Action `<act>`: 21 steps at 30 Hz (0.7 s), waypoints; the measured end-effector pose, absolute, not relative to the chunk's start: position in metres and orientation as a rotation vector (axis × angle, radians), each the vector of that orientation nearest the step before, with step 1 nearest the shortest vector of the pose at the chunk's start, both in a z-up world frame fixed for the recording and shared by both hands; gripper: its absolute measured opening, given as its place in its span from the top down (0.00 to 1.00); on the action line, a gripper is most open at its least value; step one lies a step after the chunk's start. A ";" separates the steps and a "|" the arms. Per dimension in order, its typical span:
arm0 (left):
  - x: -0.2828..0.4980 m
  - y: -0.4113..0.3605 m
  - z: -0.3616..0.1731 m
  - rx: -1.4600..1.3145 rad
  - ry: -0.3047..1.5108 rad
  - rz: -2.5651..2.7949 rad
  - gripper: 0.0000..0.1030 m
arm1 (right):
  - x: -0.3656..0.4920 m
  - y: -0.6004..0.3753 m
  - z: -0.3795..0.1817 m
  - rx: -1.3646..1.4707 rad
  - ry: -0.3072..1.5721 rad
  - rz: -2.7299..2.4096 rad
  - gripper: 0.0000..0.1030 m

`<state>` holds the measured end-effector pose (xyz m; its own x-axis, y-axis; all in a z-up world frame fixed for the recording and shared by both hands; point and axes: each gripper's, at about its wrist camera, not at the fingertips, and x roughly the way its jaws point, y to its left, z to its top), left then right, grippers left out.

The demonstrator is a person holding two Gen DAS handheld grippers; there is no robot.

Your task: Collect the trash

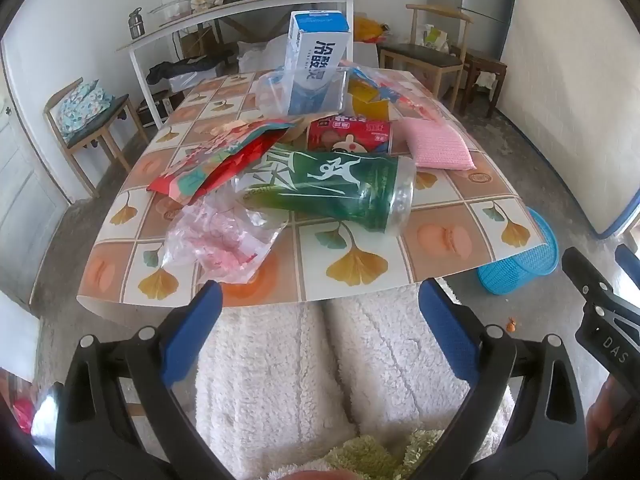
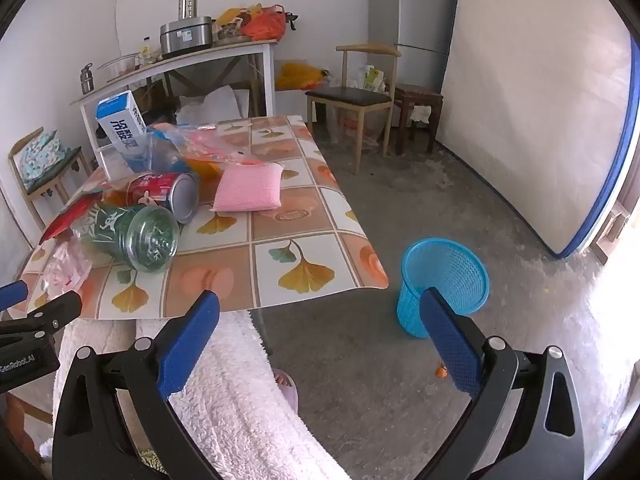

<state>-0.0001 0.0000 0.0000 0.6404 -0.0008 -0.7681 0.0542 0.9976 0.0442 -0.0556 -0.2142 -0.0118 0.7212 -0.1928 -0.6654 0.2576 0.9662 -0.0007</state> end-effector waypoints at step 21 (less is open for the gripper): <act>0.000 0.000 0.000 0.058 0.882 -0.034 0.08 | -0.054 -0.211 -0.011 0.092 0.724 -0.247 0.05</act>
